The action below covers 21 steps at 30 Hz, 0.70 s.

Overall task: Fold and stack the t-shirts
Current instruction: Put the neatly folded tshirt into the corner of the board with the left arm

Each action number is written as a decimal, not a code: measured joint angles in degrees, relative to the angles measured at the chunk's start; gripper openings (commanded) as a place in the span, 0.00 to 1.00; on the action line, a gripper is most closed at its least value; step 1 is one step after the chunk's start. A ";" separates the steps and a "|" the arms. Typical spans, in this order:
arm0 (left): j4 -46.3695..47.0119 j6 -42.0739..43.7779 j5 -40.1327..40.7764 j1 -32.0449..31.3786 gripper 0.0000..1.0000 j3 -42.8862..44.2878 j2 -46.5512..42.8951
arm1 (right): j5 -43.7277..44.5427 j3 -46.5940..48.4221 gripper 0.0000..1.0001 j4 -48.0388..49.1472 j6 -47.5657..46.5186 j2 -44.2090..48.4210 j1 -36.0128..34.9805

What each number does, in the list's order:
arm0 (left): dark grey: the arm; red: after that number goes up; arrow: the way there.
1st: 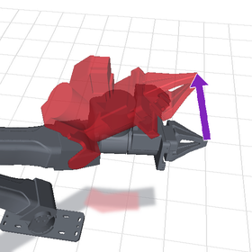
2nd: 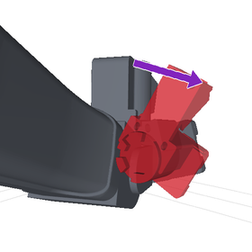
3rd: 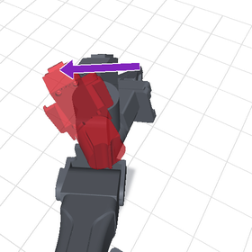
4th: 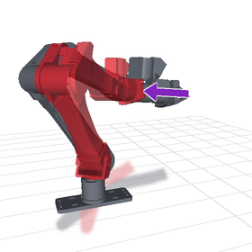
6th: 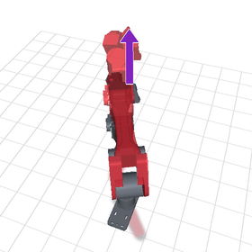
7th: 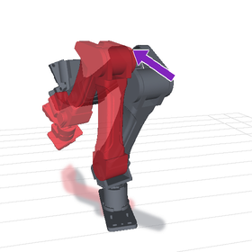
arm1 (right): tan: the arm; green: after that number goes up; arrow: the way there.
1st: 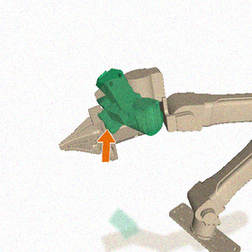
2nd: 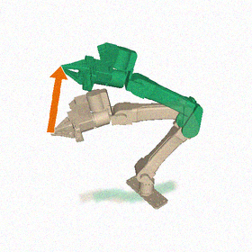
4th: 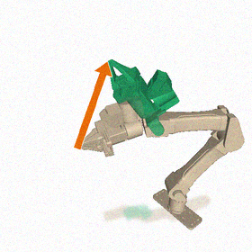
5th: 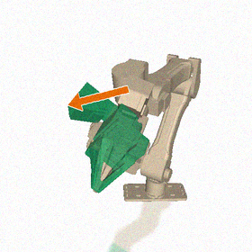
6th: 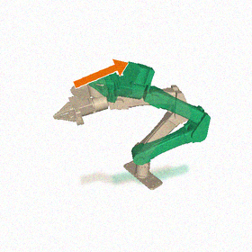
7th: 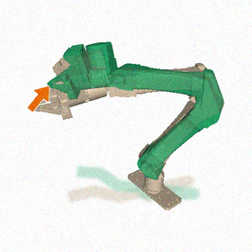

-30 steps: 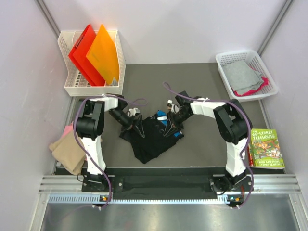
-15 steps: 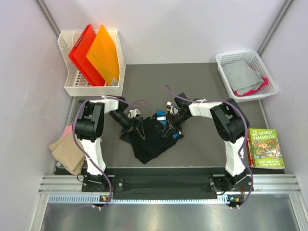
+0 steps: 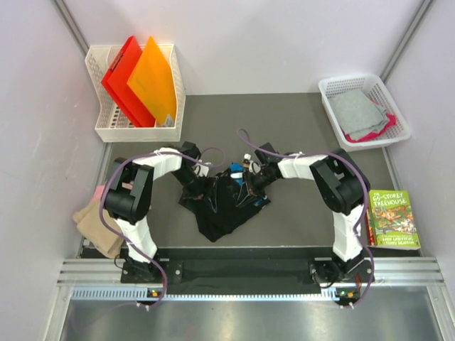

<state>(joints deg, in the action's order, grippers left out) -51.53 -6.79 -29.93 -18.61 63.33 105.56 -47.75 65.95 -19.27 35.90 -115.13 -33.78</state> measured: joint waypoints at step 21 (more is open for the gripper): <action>-3.63 4.83 8.39 -1.03 0.00 16.48 3.74 | 1.62 -3.17 0.16 -2.97 -1.70 5.05 -1.49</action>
<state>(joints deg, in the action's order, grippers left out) -55.16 -1.96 -21.54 -19.64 79.81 109.30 -46.13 62.78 -22.24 34.20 -110.08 -35.27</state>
